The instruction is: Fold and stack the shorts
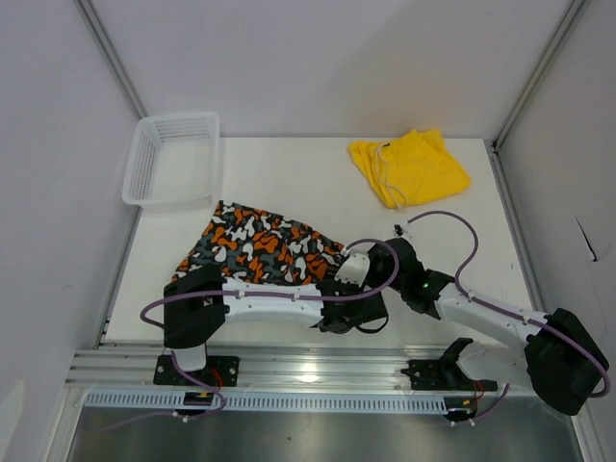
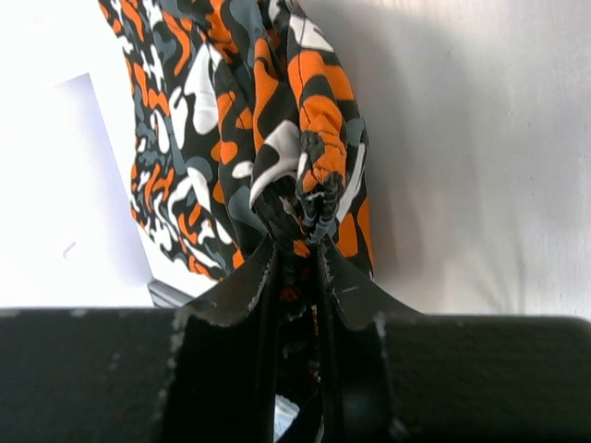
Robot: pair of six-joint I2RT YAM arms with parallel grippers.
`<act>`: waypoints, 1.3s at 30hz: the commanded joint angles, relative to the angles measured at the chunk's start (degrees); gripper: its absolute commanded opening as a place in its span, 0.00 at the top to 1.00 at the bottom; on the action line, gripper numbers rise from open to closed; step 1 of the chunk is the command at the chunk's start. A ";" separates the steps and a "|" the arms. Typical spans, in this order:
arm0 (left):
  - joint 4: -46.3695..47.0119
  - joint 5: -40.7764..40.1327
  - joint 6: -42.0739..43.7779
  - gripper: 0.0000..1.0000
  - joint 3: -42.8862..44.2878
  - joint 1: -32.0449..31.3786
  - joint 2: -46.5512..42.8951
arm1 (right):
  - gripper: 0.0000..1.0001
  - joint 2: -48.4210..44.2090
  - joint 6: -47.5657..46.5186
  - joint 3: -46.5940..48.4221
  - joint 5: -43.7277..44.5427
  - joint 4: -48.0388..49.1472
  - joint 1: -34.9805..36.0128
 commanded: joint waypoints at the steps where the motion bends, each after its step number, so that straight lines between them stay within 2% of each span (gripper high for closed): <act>1: -0.56 -1.92 -2.91 0.48 -0.58 0.83 1.02 | 1.00 -2.67 1.18 3.10 -0.90 0.30 -0.13; 6: 2.61 -1.65 -3.17 0.59 -4.00 -1.01 -1.00 | 1.00 -2.68 0.92 3.53 -2.40 0.47 -3.20; 11: 2.78 -1.39 -2.56 0.71 -3.92 -4.61 -1.71 | 1.00 -0.05 -0.05 4.33 -4.77 1.78 -6.63; 16: 3.48 -1.74 -0.02 0.76 -1.64 -8.74 0.48 | 1.00 2.77 -1.63 5.11 -7.23 2.94 -8.57; 22: 0.41 -3.76 1.22 0.72 3.02 -10.95 2.16 | 1.00 6.02 -5.75 4.06 -11.69 5.03 -12.95; 25: 4.51 -1.92 3.50 0.71 2.33 -10.86 -0.81 | 1.00 7.17 -10.14 4.06 -15.75 5.66 -15.15; 28: 9.44 2.11 7.88 0.62 -0.14 -9.90 -3.46 | 1.00 8.48 -14.19 4.33 -19.79 5.48 -18.84; 32: 12.89 7.13 9.48 0.50 -4.26 -7.62 -10.64 | 1.00 11.38 -19.20 4.85 -23.91 4.95 -23.06; 37: 17.46 16.62 11.50 0.45 -13.05 0.64 -23.31 | 0.74 19.19 -23.33 4.85 -31.99 9.60 -26.76; 38: 17.29 17.41 11.68 0.45 -15.41 3.26 -27.07 | 0.62 20.51 -23.60 4.77 -33.15 10.66 -27.81; 39: 16.16 18.20 12.03 0.44 -15.95 4.51 -28.76 | 0.56 21.49 -23.78 4.59 -34.12 12.58 -28.08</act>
